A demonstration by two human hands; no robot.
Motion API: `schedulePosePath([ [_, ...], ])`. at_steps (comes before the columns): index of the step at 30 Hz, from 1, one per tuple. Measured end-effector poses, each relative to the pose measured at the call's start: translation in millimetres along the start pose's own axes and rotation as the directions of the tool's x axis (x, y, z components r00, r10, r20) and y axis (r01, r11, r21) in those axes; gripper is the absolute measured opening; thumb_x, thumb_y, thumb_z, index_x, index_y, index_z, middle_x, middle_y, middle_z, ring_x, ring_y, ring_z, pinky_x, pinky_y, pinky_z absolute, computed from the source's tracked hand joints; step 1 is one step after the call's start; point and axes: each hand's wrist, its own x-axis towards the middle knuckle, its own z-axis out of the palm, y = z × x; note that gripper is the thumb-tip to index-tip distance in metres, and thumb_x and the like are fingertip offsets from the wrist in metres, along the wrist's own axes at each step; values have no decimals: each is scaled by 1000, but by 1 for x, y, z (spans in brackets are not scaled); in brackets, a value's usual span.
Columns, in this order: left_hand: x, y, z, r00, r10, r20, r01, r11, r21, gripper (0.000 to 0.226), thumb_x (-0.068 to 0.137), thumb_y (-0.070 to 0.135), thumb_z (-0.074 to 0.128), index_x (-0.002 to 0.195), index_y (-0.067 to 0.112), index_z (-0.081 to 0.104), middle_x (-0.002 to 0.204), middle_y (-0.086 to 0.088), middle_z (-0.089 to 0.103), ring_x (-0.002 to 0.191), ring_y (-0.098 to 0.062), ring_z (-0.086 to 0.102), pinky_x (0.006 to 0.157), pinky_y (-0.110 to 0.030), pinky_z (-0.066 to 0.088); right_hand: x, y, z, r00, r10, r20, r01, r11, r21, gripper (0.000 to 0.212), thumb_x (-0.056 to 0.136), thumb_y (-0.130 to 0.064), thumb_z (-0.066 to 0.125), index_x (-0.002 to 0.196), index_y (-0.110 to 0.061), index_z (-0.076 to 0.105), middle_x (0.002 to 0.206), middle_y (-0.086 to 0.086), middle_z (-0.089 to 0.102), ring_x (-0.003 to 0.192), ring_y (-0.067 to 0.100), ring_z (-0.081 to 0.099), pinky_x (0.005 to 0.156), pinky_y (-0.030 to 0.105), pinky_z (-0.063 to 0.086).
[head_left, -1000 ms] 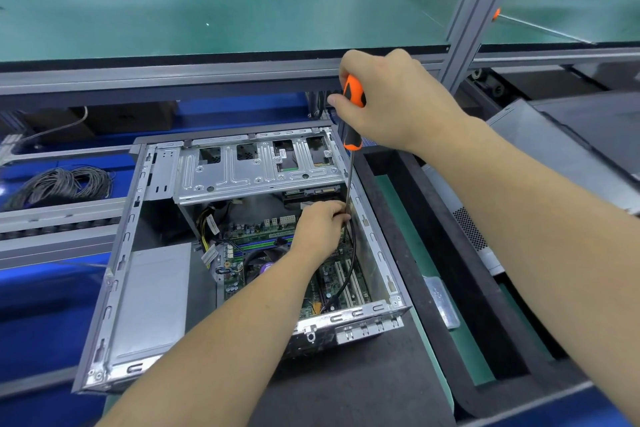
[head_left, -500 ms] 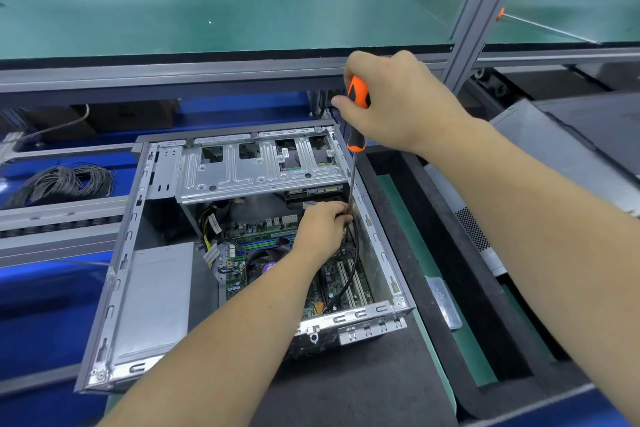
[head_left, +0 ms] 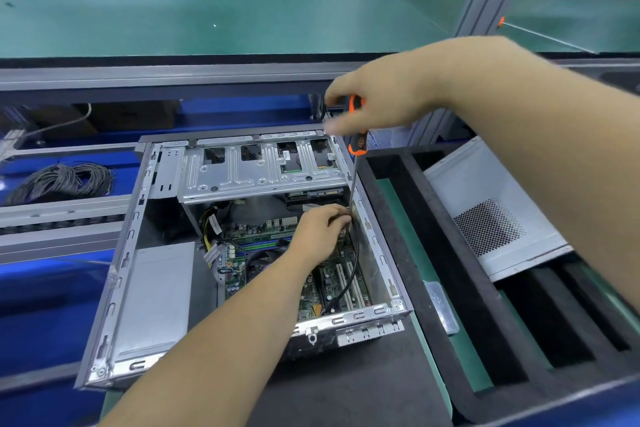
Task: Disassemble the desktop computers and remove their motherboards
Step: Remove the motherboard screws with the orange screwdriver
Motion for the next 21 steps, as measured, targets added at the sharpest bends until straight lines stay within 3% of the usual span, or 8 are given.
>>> schedulePosePath([
  [3, 1, 2, 2, 999, 35, 5, -35, 999, 23, 18, 100, 18, 59, 110, 15, 73, 100, 14, 65, 91, -5, 57, 71, 6, 32, 4, -4, 5, 994, -18, -112, 4, 992, -130, 43, 104, -47, 39, 94, -11, 58, 73, 6, 62, 77, 30, 64, 69, 38, 48],
  [5, 1, 4, 1, 997, 68, 30, -69, 997, 23, 17, 101, 15, 57, 106, 14, 72, 103, 12, 66, 88, -3, 56, 72, 4, 34, 1, -5, 3, 995, -75, -63, 69, 994, -83, 16, 99, -32, 53, 106, -20, 58, 86, 1, 61, 84, 30, 63, 76, 42, 52],
  [7, 0, 7, 1, 994, 95, 49, -96, 995, 23, 16, 101, 12, 56, 99, 15, 72, 92, 17, 65, 79, 5, 55, 69, 1, 35, -1, -7, -1, 999, -42, 6, 42, 996, -79, 36, 92, -46, 63, 118, -24, 53, 88, -1, 58, 80, 29, 65, 75, 44, 54],
  [9, 0, 8, 2, 992, 116, 44, -118, 992, 39, 18, 101, 10, 56, 90, 18, 67, 82, 20, 58, 73, 5, 53, 65, -1, 34, -2, -8, -2, 995, 48, -83, -57, 992, -110, 57, 93, -65, 49, 94, -8, 57, 60, -2, 58, 62, 24, 61, 58, 35, 46],
  [11, 1, 9, 5, 992, 116, 45, -118, 991, 60, 17, 101, 11, 56, 88, 19, 64, 87, 11, 59, 78, -4, 52, 68, -5, 34, 2, -4, 1, 987, 5, -163, -34, 984, -177, 46, 101, -49, 47, 81, -8, 55, 62, 3, 60, 64, 25, 55, 56, 33, 39],
  [13, 2, 11, 5, 994, 109, 29, -110, 993, 48, 16, 101, 13, 56, 88, 18, 64, 92, 6, 60, 75, -2, 51, 67, -8, 35, -2, -3, 4, 987, -72, -144, 47, 985, -168, 13, 96, -30, 59, 100, -18, 56, 93, 2, 56, 85, 28, 57, 72, 38, 47],
  [16, 0, 12, 3, 994, 106, 5, -106, 993, 44, 23, 101, 12, 56, 81, 23, 58, 83, 13, 58, 65, 5, 48, 62, -3, 35, -8, -4, 4, 995, 4, -99, -10, 998, -61, 50, 90, -60, 58, 116, -17, 51, 95, 1, 57, 83, 29, 66, 80, 43, 53],
  [21, -2, 15, 4, 996, 94, 2, -94, 995, 22, 29, 101, 11, 56, 75, 25, 56, 73, 17, 55, 58, 10, 49, 55, -9, 34, -6, -1, 4, 993, -56, -105, 50, 997, -63, 41, 90, -45, 65, 122, -24, 50, 100, 1, 55, 76, 23, 60, 72, 38, 50],
])
